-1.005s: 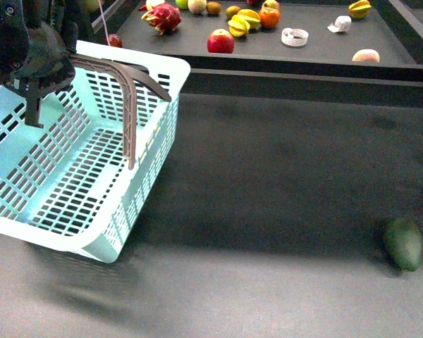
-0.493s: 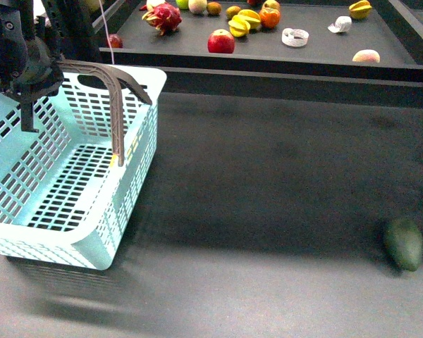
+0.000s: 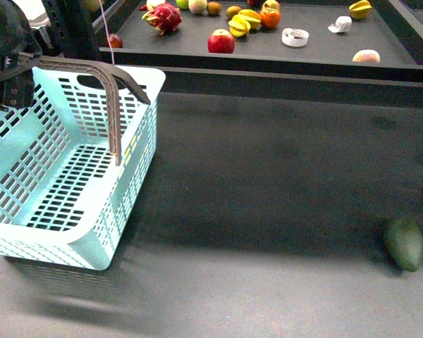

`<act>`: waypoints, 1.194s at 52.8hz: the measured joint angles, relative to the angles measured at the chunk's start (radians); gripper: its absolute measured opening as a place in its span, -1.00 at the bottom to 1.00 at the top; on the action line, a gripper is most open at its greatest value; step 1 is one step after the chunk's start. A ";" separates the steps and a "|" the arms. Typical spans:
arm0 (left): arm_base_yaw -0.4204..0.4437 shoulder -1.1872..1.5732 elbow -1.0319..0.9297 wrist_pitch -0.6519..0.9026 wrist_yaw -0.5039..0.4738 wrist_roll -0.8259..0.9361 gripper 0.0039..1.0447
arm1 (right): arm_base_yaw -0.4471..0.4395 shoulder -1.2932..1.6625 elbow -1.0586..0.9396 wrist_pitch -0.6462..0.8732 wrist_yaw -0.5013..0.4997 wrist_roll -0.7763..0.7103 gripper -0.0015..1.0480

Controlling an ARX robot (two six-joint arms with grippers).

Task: Pick mango with right arm and hold basket with left

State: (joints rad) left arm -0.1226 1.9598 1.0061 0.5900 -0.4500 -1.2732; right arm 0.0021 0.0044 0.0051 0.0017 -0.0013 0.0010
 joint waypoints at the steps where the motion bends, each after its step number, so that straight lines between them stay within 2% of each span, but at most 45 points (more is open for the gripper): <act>1: 0.000 -0.015 -0.016 0.005 0.002 0.006 0.90 | 0.000 0.000 0.000 0.000 0.000 0.000 0.85; 9: 0.016 -0.169 -0.169 0.072 0.026 0.098 0.89 | 0.000 0.000 0.000 0.000 0.000 0.000 0.85; 16: 0.066 -0.329 -0.316 0.103 0.051 0.155 0.89 | 0.000 0.000 0.000 0.000 0.000 0.000 0.85; 31: 0.267 -0.681 -0.586 0.075 0.135 0.269 0.89 | 0.000 0.000 0.000 0.000 0.000 0.000 0.85; 40: 0.377 -0.873 -0.681 -0.043 0.170 0.354 0.89 | 0.000 0.000 0.000 0.000 0.000 0.000 0.85; 56: 0.398 -0.894 -0.689 -0.060 0.181 0.410 0.89 | 0.000 0.000 0.000 0.000 0.000 0.000 0.85; 57: 0.408 -0.888 -0.695 -0.040 0.225 0.435 0.86 | 0.000 0.000 0.000 0.000 0.000 0.000 0.85; 58: 0.424 -0.881 -0.711 0.013 0.311 0.495 0.80 | 0.000 0.000 0.000 0.000 0.000 0.000 0.85; 59: 0.430 -0.880 -0.720 0.026 0.330 0.507 0.77 | 0.000 0.000 0.000 0.000 0.000 0.000 0.85; 60: 0.438 -0.876 -0.739 0.101 0.435 0.571 0.69 | 0.000 0.000 0.000 0.000 0.000 0.000 0.85; 63: 0.439 -0.887 -0.794 0.222 0.623 0.790 0.49 | 0.000 0.000 0.000 0.000 0.000 0.000 0.85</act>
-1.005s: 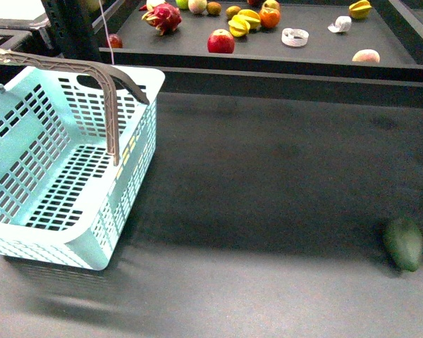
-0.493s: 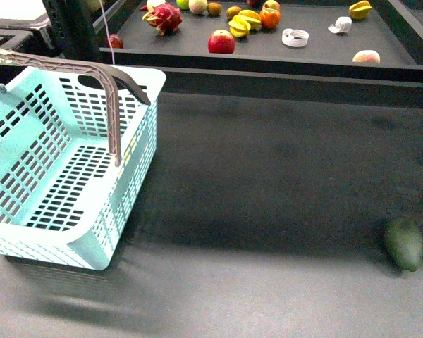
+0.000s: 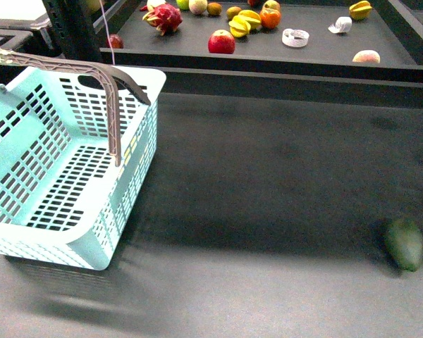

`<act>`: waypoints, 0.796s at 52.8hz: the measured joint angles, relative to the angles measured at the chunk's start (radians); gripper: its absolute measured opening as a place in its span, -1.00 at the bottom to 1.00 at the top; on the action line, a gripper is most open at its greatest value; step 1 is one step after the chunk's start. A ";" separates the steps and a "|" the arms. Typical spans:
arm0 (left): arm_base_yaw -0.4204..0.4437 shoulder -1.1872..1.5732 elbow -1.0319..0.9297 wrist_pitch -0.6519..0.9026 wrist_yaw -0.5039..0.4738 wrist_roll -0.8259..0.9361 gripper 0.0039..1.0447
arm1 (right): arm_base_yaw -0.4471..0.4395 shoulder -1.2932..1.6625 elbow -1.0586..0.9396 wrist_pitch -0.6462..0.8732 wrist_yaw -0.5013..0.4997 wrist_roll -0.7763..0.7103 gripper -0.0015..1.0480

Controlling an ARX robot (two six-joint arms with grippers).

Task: Pick mango with right arm and hold basket with left

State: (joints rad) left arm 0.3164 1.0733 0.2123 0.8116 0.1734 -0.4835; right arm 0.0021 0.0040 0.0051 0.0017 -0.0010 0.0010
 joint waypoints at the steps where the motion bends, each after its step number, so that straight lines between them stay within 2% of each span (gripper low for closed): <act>1: -0.008 -0.012 -0.012 0.014 0.047 0.051 0.42 | 0.000 0.000 0.000 0.000 0.000 0.000 0.85; 3: -0.027 -0.043 -0.031 0.018 0.087 0.187 0.28 | 0.000 0.000 0.000 0.000 -0.001 0.000 0.85; 7: -0.061 -0.105 -0.066 0.003 0.079 0.341 0.01 | 0.000 0.000 0.000 0.000 -0.001 0.000 0.85; 11: -0.086 -0.153 -0.089 -0.023 0.044 0.401 -0.24 | 0.000 0.000 0.000 0.000 0.000 0.000 0.85; 15: -0.123 -0.222 -0.118 -0.067 0.011 0.443 -0.58 | 0.000 0.000 0.000 0.000 0.000 0.000 0.85; 20: -0.156 -0.293 -0.141 -0.113 -0.019 0.459 -0.92 | 0.000 0.000 0.000 0.000 -0.001 0.000 0.85; 28: -0.194 -0.346 -0.192 -0.109 -0.056 0.467 -0.93 | 0.000 0.000 0.000 0.000 0.000 0.000 0.85; 32: -0.214 -0.397 -0.192 -0.157 -0.071 0.469 -0.93 | 0.000 0.000 0.000 0.000 0.000 0.000 0.85; 36: -0.282 -0.462 -0.192 -0.214 -0.166 0.472 -0.93 | 0.000 0.000 0.000 0.000 0.000 0.000 0.85; 42: -0.313 -0.555 -0.192 -0.298 -0.172 0.475 -0.93 | 0.000 0.000 0.000 0.000 0.000 0.000 0.85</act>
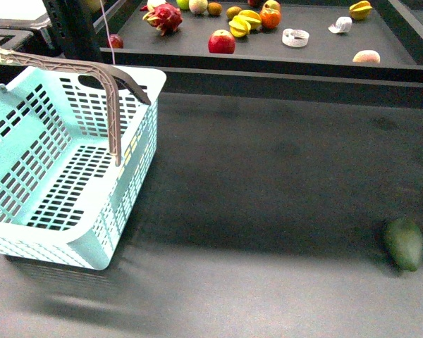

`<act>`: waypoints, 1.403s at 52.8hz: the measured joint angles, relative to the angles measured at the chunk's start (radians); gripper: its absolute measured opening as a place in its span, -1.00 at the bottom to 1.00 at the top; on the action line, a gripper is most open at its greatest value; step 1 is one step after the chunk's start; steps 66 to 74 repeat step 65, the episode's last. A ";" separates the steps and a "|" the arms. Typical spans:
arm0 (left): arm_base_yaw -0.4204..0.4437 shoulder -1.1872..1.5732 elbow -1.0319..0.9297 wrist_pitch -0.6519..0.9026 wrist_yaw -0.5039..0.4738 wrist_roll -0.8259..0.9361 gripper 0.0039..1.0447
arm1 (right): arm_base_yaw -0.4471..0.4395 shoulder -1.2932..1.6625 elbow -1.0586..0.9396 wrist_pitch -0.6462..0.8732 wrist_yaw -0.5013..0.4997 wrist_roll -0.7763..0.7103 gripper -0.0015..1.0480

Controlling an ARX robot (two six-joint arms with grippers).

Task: Pick mango with right arm and hold basket with left

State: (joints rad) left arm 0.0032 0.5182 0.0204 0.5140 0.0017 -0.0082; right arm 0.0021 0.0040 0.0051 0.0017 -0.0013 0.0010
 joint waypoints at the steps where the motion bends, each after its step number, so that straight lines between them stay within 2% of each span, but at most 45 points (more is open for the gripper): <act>1: 0.000 -0.011 0.000 -0.012 -0.002 0.000 -0.93 | 0.000 0.000 0.000 0.000 0.000 0.000 0.85; 20: -0.001 -0.197 0.000 -0.190 -0.002 0.000 -0.93 | 0.000 0.000 0.000 0.000 0.000 0.000 0.85; 44: -0.001 -0.350 0.000 -0.342 -0.002 0.000 -0.93 | 0.000 0.000 0.000 0.000 0.000 0.000 0.85; 49: -0.001 -0.500 0.000 -0.505 -0.002 0.000 -0.93 | 0.000 0.000 0.000 0.000 0.000 0.000 0.85; 74: -0.001 -0.513 0.000 -0.512 -0.002 0.000 -0.93 | 0.000 0.000 0.000 0.000 0.000 0.000 0.85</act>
